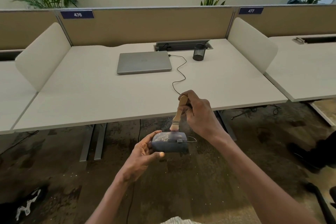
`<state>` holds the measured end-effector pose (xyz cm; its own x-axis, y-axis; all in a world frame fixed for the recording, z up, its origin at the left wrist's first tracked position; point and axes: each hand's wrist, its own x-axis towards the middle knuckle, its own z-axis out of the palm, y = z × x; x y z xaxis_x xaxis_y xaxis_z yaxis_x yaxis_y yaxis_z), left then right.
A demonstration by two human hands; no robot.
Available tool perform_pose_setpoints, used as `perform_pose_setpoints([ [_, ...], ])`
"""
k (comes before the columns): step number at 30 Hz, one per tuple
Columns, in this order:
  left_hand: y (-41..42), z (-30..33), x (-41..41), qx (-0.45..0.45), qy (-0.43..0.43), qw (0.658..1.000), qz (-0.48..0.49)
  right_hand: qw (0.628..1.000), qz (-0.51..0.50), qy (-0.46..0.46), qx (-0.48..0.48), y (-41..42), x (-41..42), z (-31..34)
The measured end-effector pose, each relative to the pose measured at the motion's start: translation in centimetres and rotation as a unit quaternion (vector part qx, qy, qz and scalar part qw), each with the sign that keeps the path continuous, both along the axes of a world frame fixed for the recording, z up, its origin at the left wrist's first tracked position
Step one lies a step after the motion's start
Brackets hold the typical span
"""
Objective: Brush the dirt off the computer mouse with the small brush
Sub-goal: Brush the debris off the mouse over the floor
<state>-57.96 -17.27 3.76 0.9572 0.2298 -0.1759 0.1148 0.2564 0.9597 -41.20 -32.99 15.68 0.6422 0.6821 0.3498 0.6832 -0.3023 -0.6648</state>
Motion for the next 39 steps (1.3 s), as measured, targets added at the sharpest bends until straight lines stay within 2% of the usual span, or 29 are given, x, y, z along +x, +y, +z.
perform_pose_setpoints([
  [6,0.1,-0.1,0.1,0.007,0.005,1.000,0.000,0.999,0.037,0.003,-0.009,0.0,-0.5,0.3],
  [17,0.0,-0.3,0.3,0.003,0.005,1.000,-0.004,0.998,0.047,-0.018,-0.026,0.4,-0.6,0.2],
  [32,0.0,-0.2,0.2,0.009,0.007,1.000,0.000,0.999,0.034,-0.027,0.014,-0.6,-1.4,0.8],
  [39,-0.2,-0.3,0.3,0.004,0.009,1.000,0.001,0.999,0.034,-0.029,-0.025,-0.6,-1.4,0.3],
])
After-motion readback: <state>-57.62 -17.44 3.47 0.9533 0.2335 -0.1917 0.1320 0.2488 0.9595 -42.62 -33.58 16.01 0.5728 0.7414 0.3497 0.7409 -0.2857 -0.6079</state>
